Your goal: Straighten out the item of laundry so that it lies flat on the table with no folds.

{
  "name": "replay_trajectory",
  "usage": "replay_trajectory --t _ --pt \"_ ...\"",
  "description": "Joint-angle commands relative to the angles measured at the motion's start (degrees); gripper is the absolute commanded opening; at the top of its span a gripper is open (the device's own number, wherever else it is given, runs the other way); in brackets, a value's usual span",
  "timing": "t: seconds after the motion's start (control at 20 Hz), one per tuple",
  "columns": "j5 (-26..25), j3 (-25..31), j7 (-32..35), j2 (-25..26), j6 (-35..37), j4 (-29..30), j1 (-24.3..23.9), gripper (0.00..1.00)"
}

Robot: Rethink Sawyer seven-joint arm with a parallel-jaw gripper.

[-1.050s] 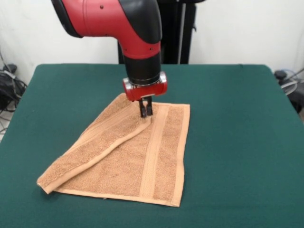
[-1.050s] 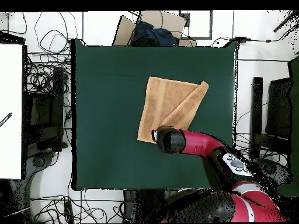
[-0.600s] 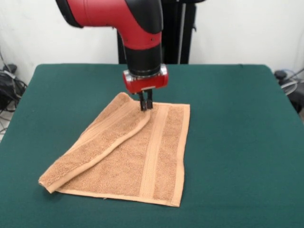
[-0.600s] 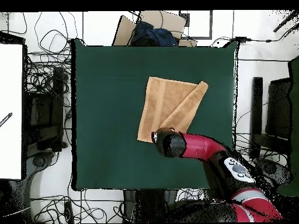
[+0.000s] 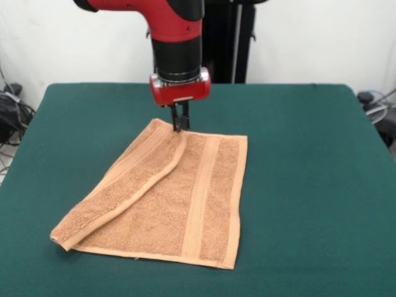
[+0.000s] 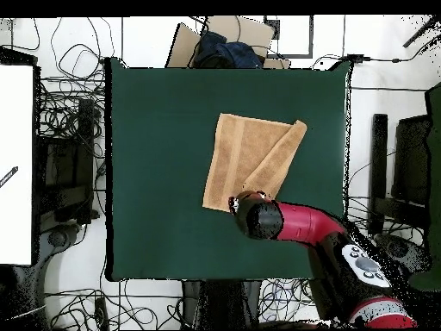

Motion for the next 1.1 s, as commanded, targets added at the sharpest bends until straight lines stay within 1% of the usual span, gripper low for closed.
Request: replay_trajectory --t 0.05,0.15,0.4,0.55,0.85,1.1 --pt "2.7 3.7 7.8 1.0 2.3 1.2 -0.9 0.00" --pt "2.4 3.2 7.1 -0.5 3.6 0.8 -0.8 0.00" --pt "2.2 3.2 4.3 -4.4 7.5 1.9 -3.6 0.00" --pt "2.3 3.2 3.1 -5.8 9.6 2.0 -4.9 0.00" --pt "1.6 3.8 3.0 -4.6 10.7 0.9 -5.6 0.00" --pt "1.4 4.4 3.4 -4.5 10.5 1.5 -6.0 0.00"
